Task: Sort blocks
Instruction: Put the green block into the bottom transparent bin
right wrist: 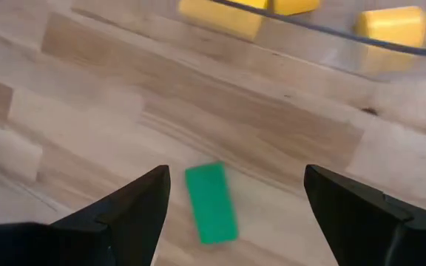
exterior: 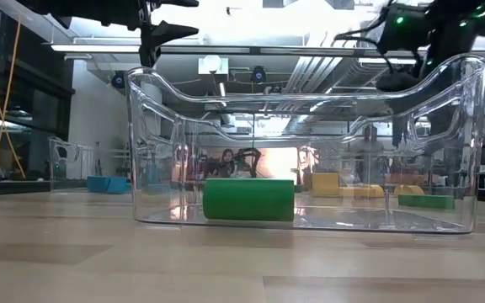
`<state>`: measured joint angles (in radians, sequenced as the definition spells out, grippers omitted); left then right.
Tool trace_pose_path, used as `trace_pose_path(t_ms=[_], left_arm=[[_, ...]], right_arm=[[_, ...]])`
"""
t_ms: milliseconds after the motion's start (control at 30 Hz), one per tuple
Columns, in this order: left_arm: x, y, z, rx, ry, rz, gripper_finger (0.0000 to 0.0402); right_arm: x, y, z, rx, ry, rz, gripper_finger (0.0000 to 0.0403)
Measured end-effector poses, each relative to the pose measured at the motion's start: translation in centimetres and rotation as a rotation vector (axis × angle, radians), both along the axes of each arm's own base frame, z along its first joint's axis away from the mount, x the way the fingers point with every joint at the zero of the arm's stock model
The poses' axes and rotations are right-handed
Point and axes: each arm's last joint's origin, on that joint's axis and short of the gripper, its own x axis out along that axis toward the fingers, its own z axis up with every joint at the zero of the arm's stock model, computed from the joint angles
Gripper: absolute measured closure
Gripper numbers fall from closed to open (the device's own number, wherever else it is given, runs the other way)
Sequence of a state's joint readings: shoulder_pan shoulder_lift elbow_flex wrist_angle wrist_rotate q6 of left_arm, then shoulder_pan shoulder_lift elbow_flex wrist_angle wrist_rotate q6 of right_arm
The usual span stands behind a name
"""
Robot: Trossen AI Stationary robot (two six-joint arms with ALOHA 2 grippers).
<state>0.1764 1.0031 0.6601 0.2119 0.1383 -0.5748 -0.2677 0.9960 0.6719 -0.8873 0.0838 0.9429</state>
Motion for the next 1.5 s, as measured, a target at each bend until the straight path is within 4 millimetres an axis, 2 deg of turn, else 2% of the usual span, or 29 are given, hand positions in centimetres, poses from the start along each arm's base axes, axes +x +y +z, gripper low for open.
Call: trace_pose_path(t_ms=[100,300,467,733,833,933,1033,1133,1267,1333,1400,1500], left_arm=[[0.0,0.0,0.0,-0.001,0.0,0.0,0.0223],[0.0,0.0,0.0,-0.001,0.003,0.001,0.0223],[0.0,0.0,0.0,-0.001,0.004,0.002,0.0223],[0.0,0.1,-0.1,0.001,0.005,0.017,0.0223],[0.0,0.1,-0.1,0.001,0.005,0.022,0.0223],[0.0,0.1,-0.1,-0.005,0.005,0.023,0.0223],[0.0,0.1,0.3,-0.045,-0.033,0.028,0.0223],[-0.1,0.0,1.2,-0.03,-0.117,0.024,0.0223],[-0.3,0.0,2.1,0.039,-0.197,0.019,0.0223],[-0.4,0.0,2.2,0.045,-0.199,0.02,0.0223],[-0.4,0.0,2.1,0.044,-0.193,0.021,0.0223],[-0.3,0.0,1.9,0.042,-0.177,0.026,0.0223]], right_arm=[[1.1,-0.3,-0.9,0.056,0.018,0.056,0.0093],[2.8,-0.2,-3.6,0.123,0.159,0.107,0.0093],[4.2,0.7,-5.2,0.158,0.194,0.17,0.0093],[5.1,1.5,-7.6,0.166,0.318,0.253,0.0095],[5.3,1.5,-8.2,0.169,0.35,0.271,0.0118],[5.1,1.5,-8.3,0.162,0.378,0.275,0.0182],[4.6,1.5,-7.5,0.136,0.409,0.311,0.0278],[3.6,1.5,-5.4,0.104,0.469,0.345,0.0276],[3.3,1.4,-1.2,0.038,0.37,0.35,0.0276],[3.5,1.7,0.9,0.008,0.247,0.366,0.0276],[4.3,2.3,3.0,-0.015,0.046,0.393,0.0276],[5.9,3.7,4.9,0.013,-0.235,0.455,0.0276]])
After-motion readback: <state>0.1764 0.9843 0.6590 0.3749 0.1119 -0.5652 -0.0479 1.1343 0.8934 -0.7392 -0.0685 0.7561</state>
